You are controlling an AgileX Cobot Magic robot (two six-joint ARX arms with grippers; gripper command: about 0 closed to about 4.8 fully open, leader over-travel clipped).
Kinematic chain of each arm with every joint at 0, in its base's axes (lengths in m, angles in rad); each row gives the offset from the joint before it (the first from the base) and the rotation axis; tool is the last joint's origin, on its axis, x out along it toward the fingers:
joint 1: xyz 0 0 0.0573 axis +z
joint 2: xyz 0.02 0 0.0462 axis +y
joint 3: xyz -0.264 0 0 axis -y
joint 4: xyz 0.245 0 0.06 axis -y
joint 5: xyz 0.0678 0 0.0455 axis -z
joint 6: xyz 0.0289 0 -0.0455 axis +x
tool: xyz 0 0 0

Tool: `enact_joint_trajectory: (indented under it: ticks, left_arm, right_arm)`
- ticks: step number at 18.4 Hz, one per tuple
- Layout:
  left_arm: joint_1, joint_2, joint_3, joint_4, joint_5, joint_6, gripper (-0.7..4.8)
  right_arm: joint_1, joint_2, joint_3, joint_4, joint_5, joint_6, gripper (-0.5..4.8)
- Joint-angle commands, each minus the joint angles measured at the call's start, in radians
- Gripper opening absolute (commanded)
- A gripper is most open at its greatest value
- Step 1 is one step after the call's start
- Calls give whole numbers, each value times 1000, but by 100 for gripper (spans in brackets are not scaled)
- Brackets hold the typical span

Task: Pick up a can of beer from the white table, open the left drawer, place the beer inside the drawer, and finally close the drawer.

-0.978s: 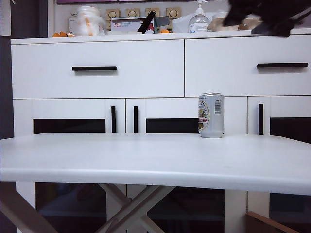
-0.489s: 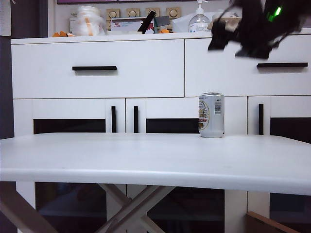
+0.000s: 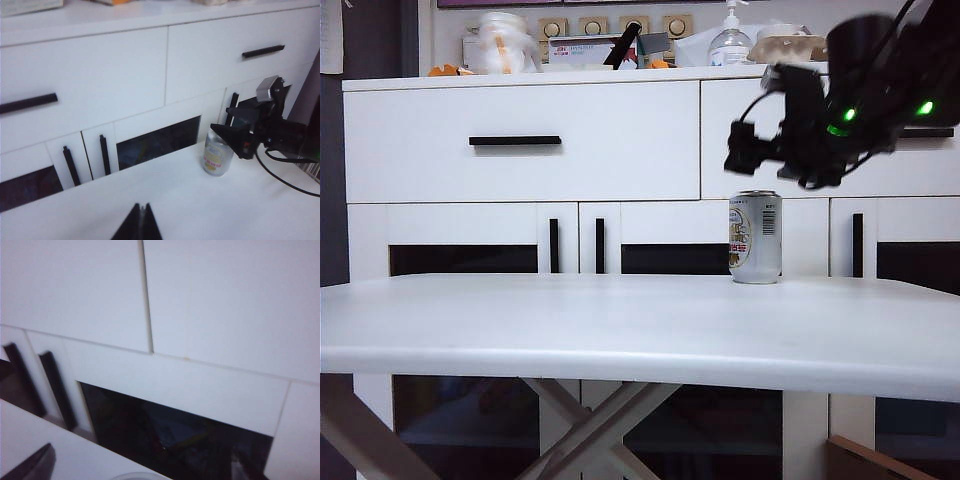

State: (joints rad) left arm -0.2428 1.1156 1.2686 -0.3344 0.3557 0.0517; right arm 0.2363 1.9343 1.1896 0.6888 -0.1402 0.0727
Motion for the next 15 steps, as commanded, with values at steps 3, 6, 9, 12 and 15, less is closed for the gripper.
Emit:
enact_joint_trajectory:
  ticks: [3, 6, 9, 12, 15]
  left_arm:
    - [0, 4, 3, 7, 4, 1, -5]
    - [0, 11, 3, 7, 4, 1, -5]
    - [0, 18, 3, 10, 4, 1, -5]
    - [0, 19, 3, 11, 4, 1, -5]
    - [0, 20, 3, 11, 5, 1, -5]
  right_arm:
    - [1, 38, 38, 23, 34, -2, 479]
    - [1, 59, 39, 27, 34, -2, 479]
    - [1, 87, 39, 26, 34, -2, 479]
    - [1, 110, 39, 23, 34, -1, 479]
    - [1, 132, 39, 19, 34, 2, 479]
